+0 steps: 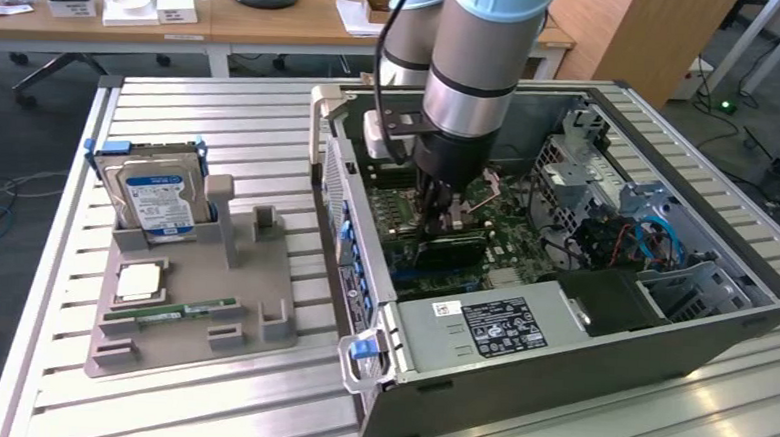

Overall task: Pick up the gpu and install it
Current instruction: 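Press down on the gpu until it lock into place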

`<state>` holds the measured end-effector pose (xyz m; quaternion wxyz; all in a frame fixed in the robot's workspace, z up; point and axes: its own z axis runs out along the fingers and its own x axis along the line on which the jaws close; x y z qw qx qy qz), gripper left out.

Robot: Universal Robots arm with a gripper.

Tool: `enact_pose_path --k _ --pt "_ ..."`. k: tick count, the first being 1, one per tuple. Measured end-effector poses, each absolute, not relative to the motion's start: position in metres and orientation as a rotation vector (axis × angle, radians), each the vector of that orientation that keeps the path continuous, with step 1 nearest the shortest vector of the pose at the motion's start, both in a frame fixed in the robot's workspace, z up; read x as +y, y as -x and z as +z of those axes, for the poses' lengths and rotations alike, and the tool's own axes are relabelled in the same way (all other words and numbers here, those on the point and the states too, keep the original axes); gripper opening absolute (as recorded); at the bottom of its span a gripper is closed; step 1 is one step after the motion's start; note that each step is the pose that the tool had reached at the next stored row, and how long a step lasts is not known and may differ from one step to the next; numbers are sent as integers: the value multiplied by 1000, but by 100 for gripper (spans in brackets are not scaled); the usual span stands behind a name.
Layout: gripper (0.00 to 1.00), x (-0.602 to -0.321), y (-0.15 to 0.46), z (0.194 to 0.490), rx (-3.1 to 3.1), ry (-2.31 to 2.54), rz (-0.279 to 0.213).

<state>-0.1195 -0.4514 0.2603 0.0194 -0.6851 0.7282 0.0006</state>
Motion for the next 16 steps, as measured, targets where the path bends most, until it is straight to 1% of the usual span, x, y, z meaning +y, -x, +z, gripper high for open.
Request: enact_pose_path --k 16 --pt "11 -451 111 259 2261 2128 3"
